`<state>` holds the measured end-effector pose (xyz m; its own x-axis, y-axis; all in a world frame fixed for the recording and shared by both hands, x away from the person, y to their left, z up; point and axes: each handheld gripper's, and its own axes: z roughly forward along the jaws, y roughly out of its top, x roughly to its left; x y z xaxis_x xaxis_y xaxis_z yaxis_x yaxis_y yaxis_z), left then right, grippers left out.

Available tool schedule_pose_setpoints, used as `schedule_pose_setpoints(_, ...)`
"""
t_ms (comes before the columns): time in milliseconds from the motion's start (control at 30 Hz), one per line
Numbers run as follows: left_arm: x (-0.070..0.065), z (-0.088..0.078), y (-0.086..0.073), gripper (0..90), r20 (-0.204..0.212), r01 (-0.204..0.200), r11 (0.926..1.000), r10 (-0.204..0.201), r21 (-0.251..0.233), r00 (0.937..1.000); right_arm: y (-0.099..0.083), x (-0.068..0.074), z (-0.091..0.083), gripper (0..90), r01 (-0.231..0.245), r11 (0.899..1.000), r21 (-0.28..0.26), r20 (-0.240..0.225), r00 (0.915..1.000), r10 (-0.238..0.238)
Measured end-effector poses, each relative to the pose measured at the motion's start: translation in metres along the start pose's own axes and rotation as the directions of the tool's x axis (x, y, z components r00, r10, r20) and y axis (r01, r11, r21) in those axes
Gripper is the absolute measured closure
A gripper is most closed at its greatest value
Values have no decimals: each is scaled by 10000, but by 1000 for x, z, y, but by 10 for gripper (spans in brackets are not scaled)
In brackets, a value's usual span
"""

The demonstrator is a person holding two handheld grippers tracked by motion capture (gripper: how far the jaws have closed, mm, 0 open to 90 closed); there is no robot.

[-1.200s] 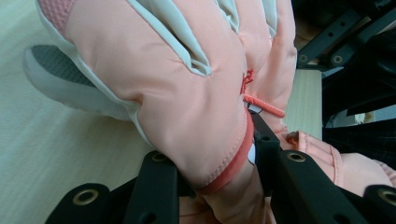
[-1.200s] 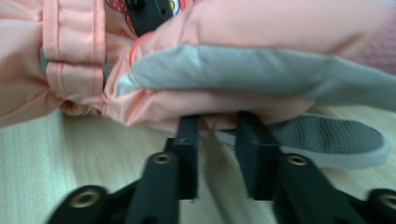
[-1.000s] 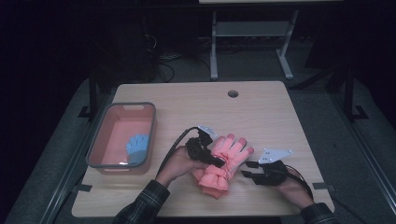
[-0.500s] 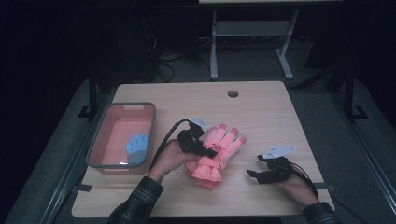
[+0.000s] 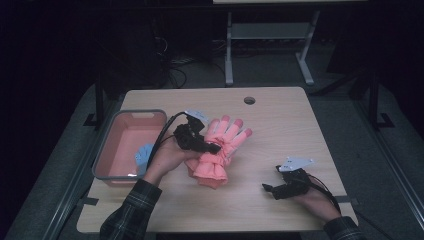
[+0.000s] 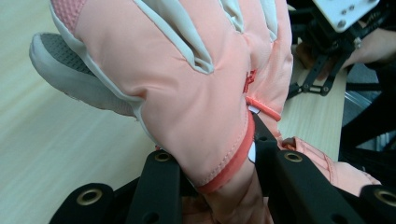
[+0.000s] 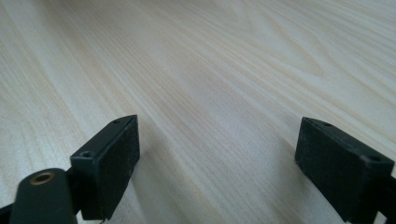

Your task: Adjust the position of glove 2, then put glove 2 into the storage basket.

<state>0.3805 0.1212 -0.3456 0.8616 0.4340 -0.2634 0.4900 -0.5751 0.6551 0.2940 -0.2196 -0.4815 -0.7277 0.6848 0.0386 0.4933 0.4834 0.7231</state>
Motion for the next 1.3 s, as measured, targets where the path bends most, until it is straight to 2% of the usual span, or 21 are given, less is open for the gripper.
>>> schedule_pose_setpoints(33, 0, 0, 0, 712, 0, 0, 10000, 0, 0, 10000, 0, 0, 0, 129, -2, 10000, 1, 1, 10000, 2)
schedule_pose_setpoints(133, 6, -17, 1, 711, -273, 139, 9998, -142, -116, 9995, 0, 0, 0, 127, -11, 10000, 1, 9, 10000, 11)
schedule_pose_setpoints(167, 6, -17, 1, 711, -273, 139, 9998, -142, -116, 9995, 0, 0, 0, 127, -12, 10000, 3, 6, 10000, 12)
schedule_pose_setpoints(233, 11, -32, 0, 711, -589, 270, 9995, -279, -152, 9979, 0, 0, 0, 127, -14, 10000, 3, 3, 10000, 14)
schedule_pose_setpoints(333, 15, -42, -2, 711, -725, 397, 9989, -415, -256, 9965, 0, 0, 0, 127, -17, 10000, 4, 5, 10000, 17)
schedule_pose_setpoints(367, 19, -52, -5, 711, -886, 496, 9982, -525, -340, 9947, 0, 0, 0, 127, -5, 10000, 1, 9, 10000, 5)
schedule_pose_setpoints(433, 21, -57, -6, 711, -999, 562, 9976, -599, -401, 9932, 0, 0, 0, 127, -12, 10000, 4, 6, 10000, 12)
schedule_pose_setpoints(500, 28, -72, -11, 710, -1249, 736, 9958, -798, -539, 9890, 0, 0, 0, 127, -12, 10000, 5, 7, 10000, 12)
schedule_pose_setpoints(667, 39, -96, -23, 711, -1547, 1096, 9906, -1213, -819, 9805, 0, 0, 0, 127, 12, 10000, 12, 15, 10000, -12)
schedule_pose_setpoints(700, 39, -96, -23, 710, -1547, 1096, 9906, -1213, -819, 9805, 0, 0, 0, 127, 12, 10000, 12, 15, 10000, -12)
schedule_pose_setpoints(767, 43, -105, -28, 710, -1705, 1193, 9894, -1321, -833, 9765, 0, 0, 0, 127, 10, 10000, 11, 15, 10000, -10)
schedule_pose_setpoints(800, 46, -113, -34, 710, -1833, 1383, 9860, -1535, -929, 9710, 0, 0, 0, 127, 10, 10000, 11, 16, 10000, -10)
schedule_pose_setpoints(833, 46, -113, -34, 710, -1833, 1383, 9860, -1535, -929, 9710, 0, 0, 0, 127, 14, 10000, 13, 16, 10000, -14)
schedule_pose_setpoints(900, 52, -125, -44, 711, -2008, 1605, 9808, -1802, -1106, 9629, 0, 0, 0, 127, 12, 10000, 12, 21, 10000, -12)
schedule_pose_setpoints(933, 52, -125, -44, 710, -2008, 1605, 9808, -1802, -1106, 9629, 0, 0, 0, 127, 9, 10000, 10, 23, 10000, -9)
schedule_pose_setpoints(1000, 58, -137, -54, 711, -2142, 1812, 9754, -2049, -1251, 9551, 0, 0, 0, 127, 0, 10000, 13, 23, 10000, 0)
schedule_pose_setpoints(1133, 64, -149, -67, 710, -2280, 2135, 9665, -2419, -1422, 9431, 0, 0, 0, 127, 0, 10000, 12, 26, 10000, 0)
schedule_pose_setpoints(1167, 64, -149, -67, 711, -2280, 2135, 9665, -2419, -1422, 9431, 0, 0, 0, 127, 0, 10000, 12, 26, 10000, 0)
schedule_pose_setpoints(1200, 68, -155, -74, 711, -2370, 2286, 9619, -2595, -1502, 9362, 0, 0, 0, 127, -1, 10000, 15, 28, 10000, 1)
schedule_pose_setpoints(1233, 68, -155, -74, 711, -2370, 2286, 9619, -2595, -1502, 9362, 0, 0, 0, 127, -1, 10000, 15, 28, 10000, 1)
schedule_pose_setpoints(1300, 73, -160, -81, 710, -2463, 2440, 9573, -2766, -1548, 9289, 0, 0, 0, 127, -4, 10000, 15, 29, 10000, 4)
